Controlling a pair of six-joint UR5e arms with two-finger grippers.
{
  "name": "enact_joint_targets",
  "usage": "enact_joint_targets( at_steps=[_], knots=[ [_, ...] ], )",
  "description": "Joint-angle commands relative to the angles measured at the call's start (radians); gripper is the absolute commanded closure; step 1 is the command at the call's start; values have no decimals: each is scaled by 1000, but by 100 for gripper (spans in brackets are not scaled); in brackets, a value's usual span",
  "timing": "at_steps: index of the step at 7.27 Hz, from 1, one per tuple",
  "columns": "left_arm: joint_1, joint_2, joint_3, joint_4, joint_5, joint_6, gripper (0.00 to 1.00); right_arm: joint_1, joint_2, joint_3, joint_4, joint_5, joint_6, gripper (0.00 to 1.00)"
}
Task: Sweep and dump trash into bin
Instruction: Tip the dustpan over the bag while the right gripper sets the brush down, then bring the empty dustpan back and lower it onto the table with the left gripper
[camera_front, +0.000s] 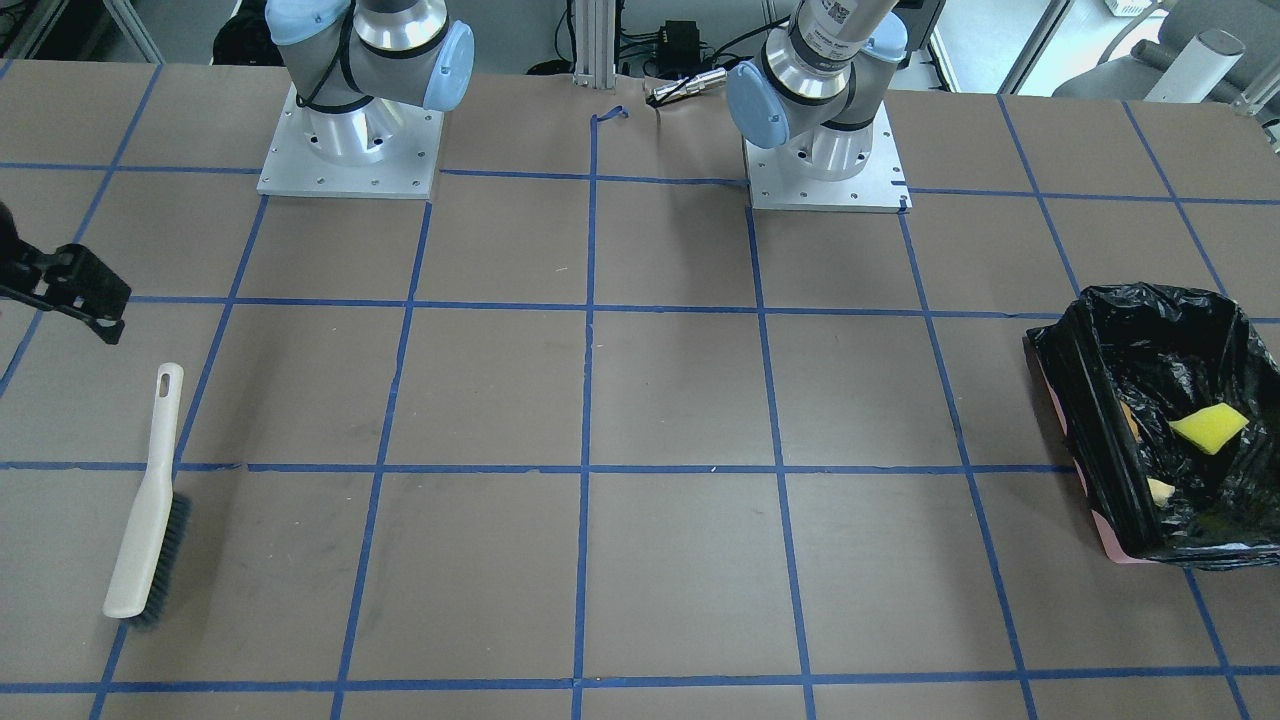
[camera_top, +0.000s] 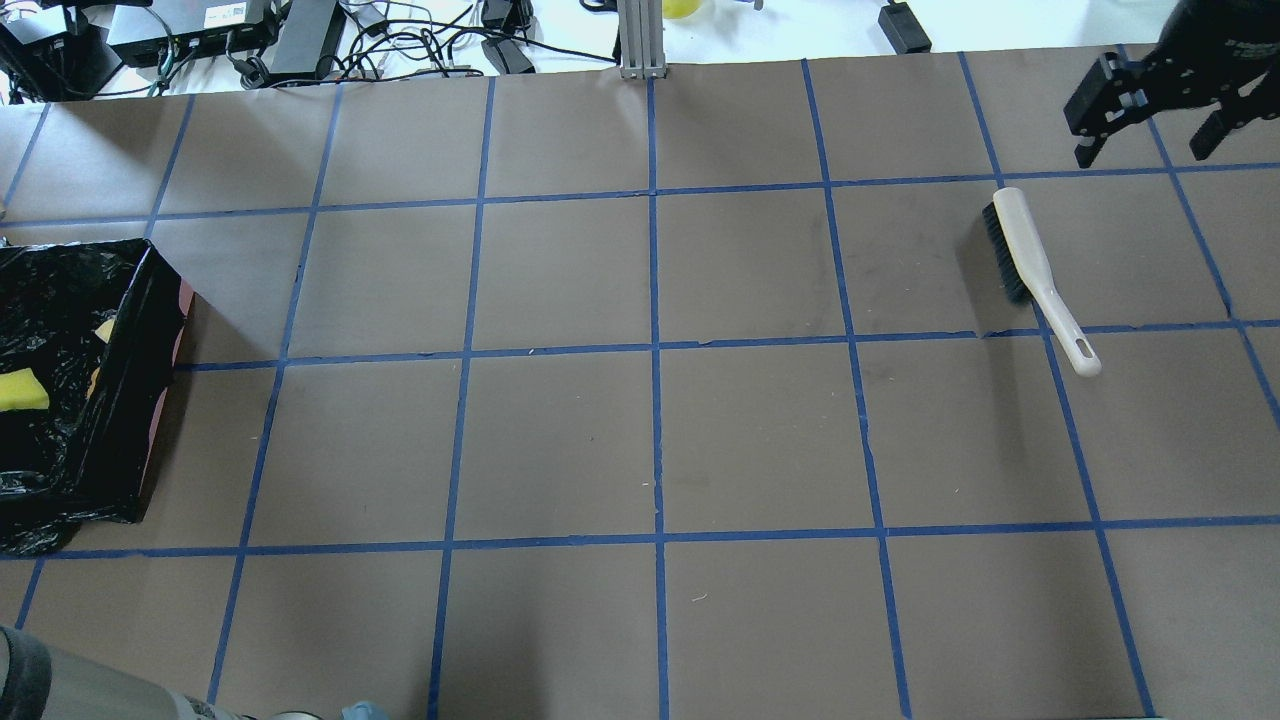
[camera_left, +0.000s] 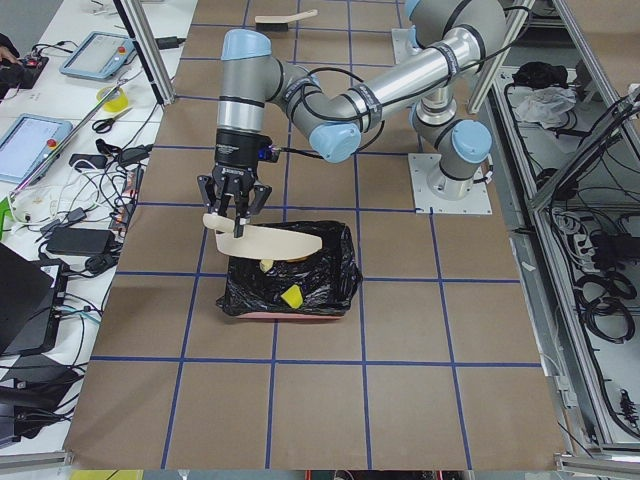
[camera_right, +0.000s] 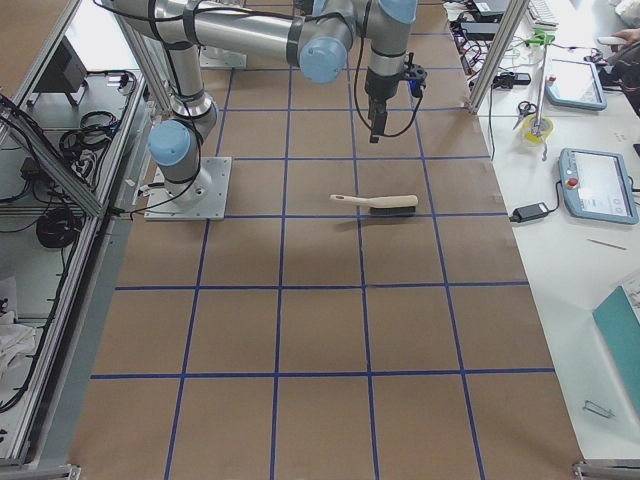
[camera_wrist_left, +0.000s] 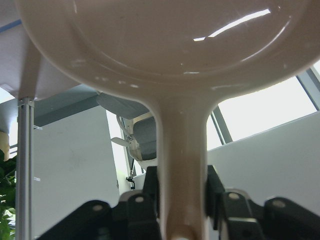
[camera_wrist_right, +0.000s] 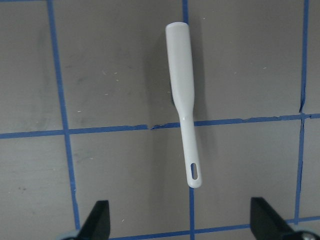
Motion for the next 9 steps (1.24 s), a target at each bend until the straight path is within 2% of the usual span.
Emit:
enact_joint_targets(
  at_steps=[1, 3, 5, 6, 8, 9],
  knots=[
    [-109, 8, -11, -10, -147, -17, 100, 144, -11, -3, 22, 2, 115, 0],
    [-219, -9, -43, -10, -176, -84, 100, 185, -6, 9, 21, 3, 112, 0],
    [-224, -10, -150, -2, -392, -243, 100, 185, -7, 18, 22, 16, 106, 0],
    [-223, -18, -196, 0, -457, -297, 100, 186, -9, 47, 22, 108, 118, 0],
    [-224, -61, -265, -2, -561, -590, 100, 186, -30, 83, 15, 106, 120, 0],
    [-237, -91, -275, -3, -574, -762, 100, 186, -38, 83, 9, 108, 120, 0]
  ],
)
